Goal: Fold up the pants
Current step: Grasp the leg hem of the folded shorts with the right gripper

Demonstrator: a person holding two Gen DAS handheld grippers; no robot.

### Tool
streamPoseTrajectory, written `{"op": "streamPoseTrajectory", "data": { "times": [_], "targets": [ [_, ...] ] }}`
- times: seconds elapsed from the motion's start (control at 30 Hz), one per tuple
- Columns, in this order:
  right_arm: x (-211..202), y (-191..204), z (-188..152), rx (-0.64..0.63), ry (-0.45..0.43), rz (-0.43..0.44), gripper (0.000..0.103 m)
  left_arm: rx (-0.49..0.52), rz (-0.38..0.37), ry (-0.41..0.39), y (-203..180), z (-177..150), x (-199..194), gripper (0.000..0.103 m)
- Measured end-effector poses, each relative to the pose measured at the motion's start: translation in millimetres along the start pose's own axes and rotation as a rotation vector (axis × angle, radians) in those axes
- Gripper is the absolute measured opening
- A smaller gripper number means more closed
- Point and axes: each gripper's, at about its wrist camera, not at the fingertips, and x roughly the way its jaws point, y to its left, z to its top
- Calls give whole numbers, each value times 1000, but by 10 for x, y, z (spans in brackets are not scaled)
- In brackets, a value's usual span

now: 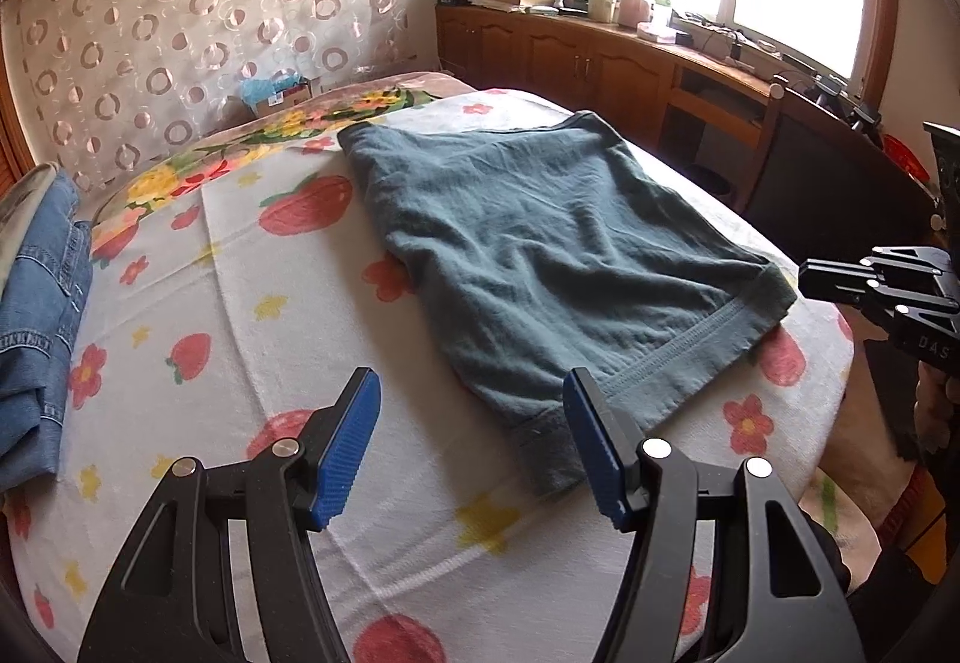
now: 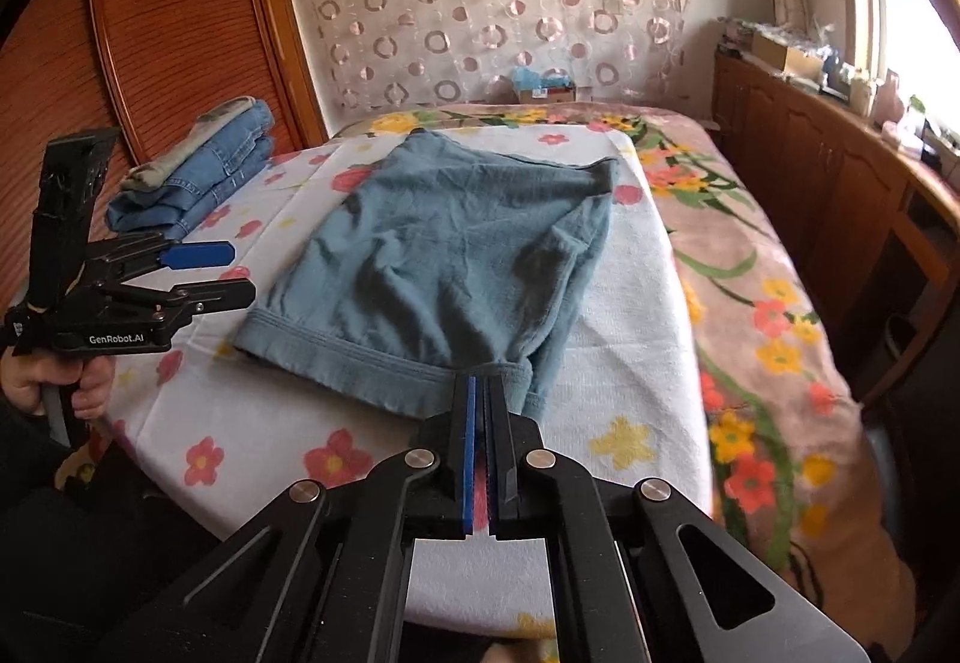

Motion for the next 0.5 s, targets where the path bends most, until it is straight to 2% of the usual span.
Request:
{"op": "streamPoseTrajectory", "data": {
  "times": [0.17,0.27,0.33,0.5],
  "targets": [
    [67,-15,-33,17,20,-28,2,-4,-8,18,-19,-25,82,64],
    [79,-21,20,48,-2,-31,3,-9,-15,31,-19,-55,129,64],
    [96,-19,48,60,-14,-29,11,-13,-18,36,-14,-72,159,64],
    [237,21,50,56,2,-33,16,-22,-28,43,-2,-112,204,65]
  ]
}}
